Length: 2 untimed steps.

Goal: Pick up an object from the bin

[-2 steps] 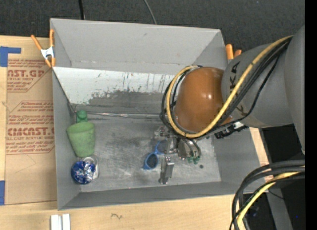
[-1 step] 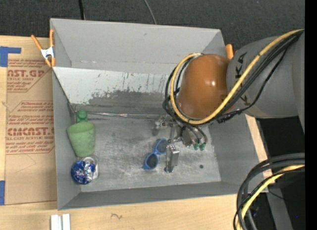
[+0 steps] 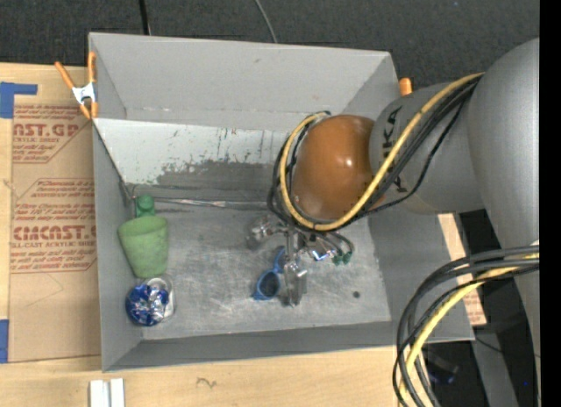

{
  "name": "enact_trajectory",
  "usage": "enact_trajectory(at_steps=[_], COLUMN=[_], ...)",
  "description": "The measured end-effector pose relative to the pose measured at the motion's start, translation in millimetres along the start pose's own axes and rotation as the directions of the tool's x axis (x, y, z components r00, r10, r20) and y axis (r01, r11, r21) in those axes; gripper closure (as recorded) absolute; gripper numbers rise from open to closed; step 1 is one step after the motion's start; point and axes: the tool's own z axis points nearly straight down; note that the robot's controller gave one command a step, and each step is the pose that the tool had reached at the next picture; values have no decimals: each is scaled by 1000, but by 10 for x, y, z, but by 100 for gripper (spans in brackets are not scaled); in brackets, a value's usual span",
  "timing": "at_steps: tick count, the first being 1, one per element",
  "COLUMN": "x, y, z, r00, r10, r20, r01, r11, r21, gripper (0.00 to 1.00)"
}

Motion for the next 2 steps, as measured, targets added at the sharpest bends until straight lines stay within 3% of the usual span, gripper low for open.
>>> enact_trajectory(at_steps=[1,2], x=[4,-47], y=[-4,64], z=[-5,-1465], r00=[1000,957], r10=[2,-290], r20=[-2,0], r01=[-2,290], r11=[1000,957], r21=[0,2], gripper=[100,100])
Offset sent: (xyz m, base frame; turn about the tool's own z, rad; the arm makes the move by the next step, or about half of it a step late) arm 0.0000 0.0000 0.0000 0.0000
